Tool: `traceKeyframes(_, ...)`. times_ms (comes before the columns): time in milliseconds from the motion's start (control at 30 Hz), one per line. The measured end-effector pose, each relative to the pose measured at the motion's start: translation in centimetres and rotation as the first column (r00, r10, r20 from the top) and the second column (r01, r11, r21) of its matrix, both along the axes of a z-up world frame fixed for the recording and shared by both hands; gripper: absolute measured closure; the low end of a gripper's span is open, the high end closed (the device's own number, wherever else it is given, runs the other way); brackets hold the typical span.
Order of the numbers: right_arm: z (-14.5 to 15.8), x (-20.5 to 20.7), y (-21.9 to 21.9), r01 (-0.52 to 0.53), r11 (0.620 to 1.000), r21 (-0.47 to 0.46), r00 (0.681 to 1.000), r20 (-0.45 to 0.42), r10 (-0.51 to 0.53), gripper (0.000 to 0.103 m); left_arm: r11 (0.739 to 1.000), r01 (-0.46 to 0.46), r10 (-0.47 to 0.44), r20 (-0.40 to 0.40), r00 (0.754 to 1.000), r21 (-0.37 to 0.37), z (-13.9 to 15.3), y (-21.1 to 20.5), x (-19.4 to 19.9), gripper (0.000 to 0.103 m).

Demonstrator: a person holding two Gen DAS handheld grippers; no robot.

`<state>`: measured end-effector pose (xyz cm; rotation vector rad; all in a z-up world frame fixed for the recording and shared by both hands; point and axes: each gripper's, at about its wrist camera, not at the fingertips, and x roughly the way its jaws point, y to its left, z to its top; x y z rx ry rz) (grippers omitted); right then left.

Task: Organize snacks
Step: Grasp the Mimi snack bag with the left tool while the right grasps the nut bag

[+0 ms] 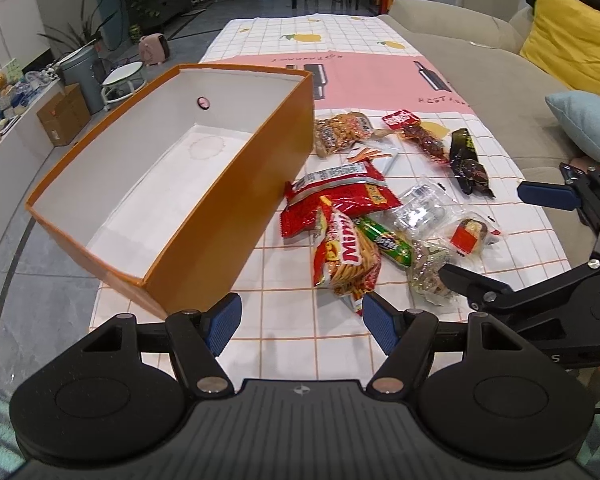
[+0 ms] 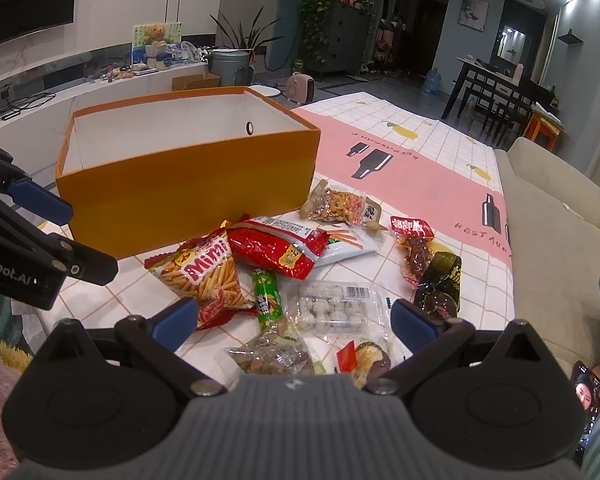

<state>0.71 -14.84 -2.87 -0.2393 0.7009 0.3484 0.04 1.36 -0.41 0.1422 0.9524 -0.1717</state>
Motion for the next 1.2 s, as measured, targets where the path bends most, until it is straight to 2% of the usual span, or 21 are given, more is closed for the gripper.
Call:
traceKeyframes(133, -0.2, 0.3, -0.5, 0.023, 1.0, 0.008, 1.0, -0.017, -0.023, 0.006, 0.999, 0.044, -0.044, -0.009, 0.999, -0.018, 0.3, -0.8, 0.8, 0.026)
traceKeyframes(200, -0.4, 0.6, -1.0, 0.047, 0.999, 0.008, 0.998, -0.037, -0.047, 0.021, 0.997, 0.055, -0.057, -0.03, 0.998, -0.059, 0.3, -1.0, 1.7, 0.027)
traceKeyframes(233, -0.6, 0.9, -1.2, 0.064, 0.998, 0.004, 0.997, -0.048, -0.063, 0.022, 0.996, 0.052, -0.055, -0.04, 0.998, -0.078, 0.2, -1.1, 2.1, 0.027)
traceKeyframes(333, -1.1, 1.7, -1.9, 0.097, 0.995, 0.011, 0.992, -0.08, -0.096, 0.022, 0.992, 0.054, -0.061, -0.063, 0.996, -0.111, -0.4, -1.7, 3.6, 0.027)
traceKeyframes(467, -1.8, 2.8, -2.5, 0.113, 0.992, 0.058, 0.985, -0.141, -0.104, 0.023, 0.993, 0.045, -0.055, -0.088, 0.995, -0.111, -1.8, -2.2, 5.4, 0.024)
traceKeyframes(633, -3.0, 3.2, -1.6, 0.064, 0.994, 0.087, 0.978, -0.202, -0.045, 0.023, 0.996, 0.026, -0.035, -0.118, 0.992, -0.083, -3.9, -2.0, 6.6, 0.024)
traceKeyframes(900, -5.0, 4.0, 0.4, -0.01, 0.997, 0.076, 0.964, -0.266, 0.03, 0.023, 0.991, 0.024, -0.044, -0.148, 0.988, -0.133, -6.0, -1.6, 7.8, 0.024)
traceKeyframes(967, -5.4, 4.2, 0.6, -0.016, 0.997, 0.069, 0.961, -0.275, 0.035, 0.022, 0.988, 0.029, -0.052, -0.152, 0.987, -0.154, -6.3, -1.6, 7.9, 0.028)
traceKeyframes(1000, -5.4, 4.2, 0.6, -0.018, 0.997, 0.07, 0.96, -0.277, 0.037, 0.023, 0.987, 0.032, -0.057, -0.154, 0.986, -0.158, -6.5, -1.7, 8.0, 0.035)
traceKeyframes(1067, -5.4, 4.2, 0.7, -0.021, 0.997, 0.068, 0.962, -0.272, 0.038, 0.023, 0.987, 0.039, -0.063, -0.154, 0.986, -0.158, -6.8, -1.8, 8.1, 0.04)
traceKeyframes(1133, -5.4, 4.2, 0.6, -0.015, 0.997, 0.074, 0.962, -0.272, 0.035, 0.027, 0.984, 0.045, -0.072, -0.152, 0.986, -0.17, -6.9, -1.8, 8.1, 0.044)
traceKeyframes(1200, -5.5, 4.2, 0.6, 0.002, 0.998, 0.058, 0.964, -0.265, 0.013, 0.049, 0.984, 0.052, -0.077, -0.148, 0.986, -0.168, -6.9, -1.8, 8.0, 0.048)
